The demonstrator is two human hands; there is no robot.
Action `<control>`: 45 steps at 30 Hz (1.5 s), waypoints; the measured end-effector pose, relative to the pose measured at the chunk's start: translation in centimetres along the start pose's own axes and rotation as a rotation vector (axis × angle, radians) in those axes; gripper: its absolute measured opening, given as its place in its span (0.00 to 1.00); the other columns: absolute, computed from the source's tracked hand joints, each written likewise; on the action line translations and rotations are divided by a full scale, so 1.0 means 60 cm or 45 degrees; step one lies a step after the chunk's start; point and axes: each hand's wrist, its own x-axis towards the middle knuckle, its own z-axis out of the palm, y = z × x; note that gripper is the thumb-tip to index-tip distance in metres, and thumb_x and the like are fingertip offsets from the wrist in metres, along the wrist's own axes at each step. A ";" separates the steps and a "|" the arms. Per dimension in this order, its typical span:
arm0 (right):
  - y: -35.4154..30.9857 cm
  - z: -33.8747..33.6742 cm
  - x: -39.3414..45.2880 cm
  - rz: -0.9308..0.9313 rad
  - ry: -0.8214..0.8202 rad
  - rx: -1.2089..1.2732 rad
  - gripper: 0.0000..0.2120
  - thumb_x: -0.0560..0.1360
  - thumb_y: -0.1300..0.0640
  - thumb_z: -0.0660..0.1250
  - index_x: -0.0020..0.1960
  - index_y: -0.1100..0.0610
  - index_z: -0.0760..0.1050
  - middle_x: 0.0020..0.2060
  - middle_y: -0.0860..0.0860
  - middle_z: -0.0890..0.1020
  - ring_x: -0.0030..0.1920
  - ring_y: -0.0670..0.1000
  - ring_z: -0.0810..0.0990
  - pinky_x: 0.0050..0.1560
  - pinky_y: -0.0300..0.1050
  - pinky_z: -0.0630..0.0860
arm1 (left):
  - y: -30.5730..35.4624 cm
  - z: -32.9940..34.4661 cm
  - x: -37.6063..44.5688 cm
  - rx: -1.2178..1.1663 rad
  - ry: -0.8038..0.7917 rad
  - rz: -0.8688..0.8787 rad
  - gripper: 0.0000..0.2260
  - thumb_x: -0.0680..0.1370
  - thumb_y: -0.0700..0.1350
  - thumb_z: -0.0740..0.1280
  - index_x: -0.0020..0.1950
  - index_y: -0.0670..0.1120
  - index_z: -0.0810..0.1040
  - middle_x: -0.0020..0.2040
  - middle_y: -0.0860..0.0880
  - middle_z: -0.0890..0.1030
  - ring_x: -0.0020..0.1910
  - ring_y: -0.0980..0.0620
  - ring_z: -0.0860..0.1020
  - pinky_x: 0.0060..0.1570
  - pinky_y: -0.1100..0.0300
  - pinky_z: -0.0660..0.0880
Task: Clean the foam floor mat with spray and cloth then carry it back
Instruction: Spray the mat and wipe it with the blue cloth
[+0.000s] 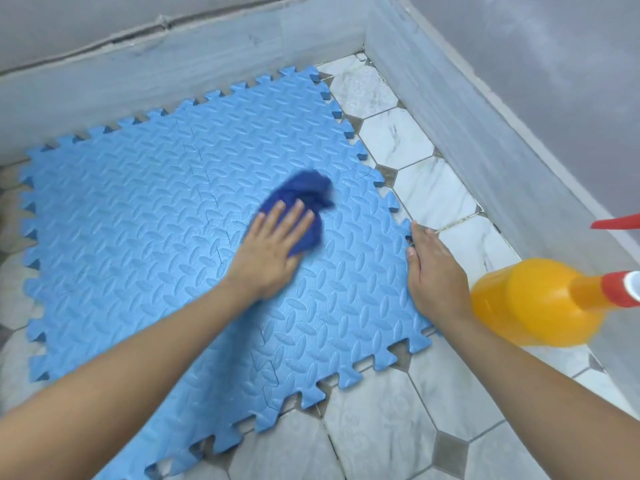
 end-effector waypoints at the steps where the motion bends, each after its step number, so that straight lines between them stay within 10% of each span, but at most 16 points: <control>1: 0.000 0.002 0.000 -0.003 0.006 -0.004 0.23 0.83 0.55 0.53 0.78 0.55 0.61 0.75 0.51 0.68 0.77 0.52 0.62 0.71 0.48 0.65 | -0.021 -0.006 0.025 -0.036 0.014 -0.132 0.30 0.76 0.57 0.46 0.78 0.53 0.52 0.79 0.51 0.54 0.78 0.44 0.52 0.75 0.45 0.50; 5: 0.002 0.008 -0.002 -0.022 0.049 -0.017 0.23 0.83 0.57 0.54 0.77 0.56 0.62 0.74 0.51 0.68 0.76 0.52 0.63 0.72 0.46 0.62 | -0.023 -0.038 0.128 -0.131 -0.024 -0.305 0.27 0.81 0.59 0.45 0.79 0.54 0.46 0.80 0.51 0.45 0.78 0.42 0.42 0.75 0.45 0.43; 12: 0.009 0.010 0.000 -0.045 0.075 -0.026 0.24 0.81 0.55 0.51 0.76 0.58 0.64 0.73 0.53 0.70 0.75 0.53 0.65 0.72 0.44 0.59 | 0.124 -0.043 0.175 0.025 -0.123 0.395 0.26 0.81 0.54 0.47 0.79 0.55 0.47 0.80 0.53 0.49 0.78 0.44 0.48 0.76 0.50 0.44; 19: 0.007 0.009 0.000 -0.047 0.063 -0.009 0.23 0.82 0.56 0.52 0.76 0.59 0.65 0.73 0.54 0.70 0.75 0.53 0.64 0.73 0.45 0.58 | -0.113 -0.038 0.118 -0.223 0.032 -0.386 0.25 0.83 0.54 0.50 0.79 0.54 0.49 0.80 0.53 0.48 0.78 0.44 0.46 0.76 0.47 0.46; 22: 0.007 0.008 -0.001 -0.019 0.058 0.014 0.21 0.83 0.59 0.55 0.76 0.58 0.64 0.73 0.53 0.70 0.75 0.52 0.64 0.73 0.44 0.58 | -0.156 -0.027 0.016 -0.183 -0.017 -0.375 0.26 0.81 0.56 0.48 0.79 0.55 0.47 0.80 0.52 0.47 0.78 0.41 0.43 0.76 0.43 0.47; 32: -0.003 -0.003 0.001 -0.012 -0.022 -0.074 0.22 0.83 0.58 0.53 0.77 0.59 0.61 0.74 0.55 0.68 0.75 0.54 0.64 0.73 0.50 0.61 | 0.189 0.021 -0.182 -0.084 -0.091 0.269 0.32 0.72 0.55 0.57 0.77 0.52 0.60 0.78 0.50 0.60 0.77 0.41 0.57 0.72 0.46 0.53; 45: -0.034 -0.006 -0.009 -0.026 0.026 -0.204 0.23 0.78 0.53 0.47 0.69 0.61 0.64 0.64 0.63 0.74 0.65 0.64 0.72 0.61 0.63 0.71 | -0.117 0.045 -0.451 -0.163 -0.019 -0.907 0.29 0.77 0.55 0.46 0.79 0.50 0.53 0.79 0.49 0.53 0.78 0.42 0.45 0.75 0.43 0.52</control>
